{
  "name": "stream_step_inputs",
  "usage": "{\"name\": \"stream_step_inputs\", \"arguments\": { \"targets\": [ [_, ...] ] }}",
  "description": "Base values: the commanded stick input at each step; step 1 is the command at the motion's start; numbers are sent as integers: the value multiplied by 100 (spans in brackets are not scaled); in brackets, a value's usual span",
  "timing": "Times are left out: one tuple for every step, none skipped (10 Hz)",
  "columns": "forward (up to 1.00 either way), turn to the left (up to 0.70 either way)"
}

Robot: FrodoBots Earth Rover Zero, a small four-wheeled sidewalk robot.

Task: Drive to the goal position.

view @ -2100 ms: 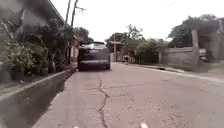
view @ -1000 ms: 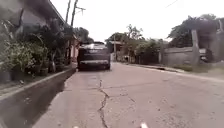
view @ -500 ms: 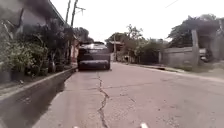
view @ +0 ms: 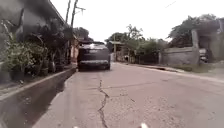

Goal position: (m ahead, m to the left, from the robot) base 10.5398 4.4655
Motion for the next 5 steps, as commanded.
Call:
{"name": "stream_step_inputs", "arguments": {
  "targets": [
    [6, 0],
    [6, 0],
    [5, 0],
    [5, 0],
    [5, 0]
  ]
}}
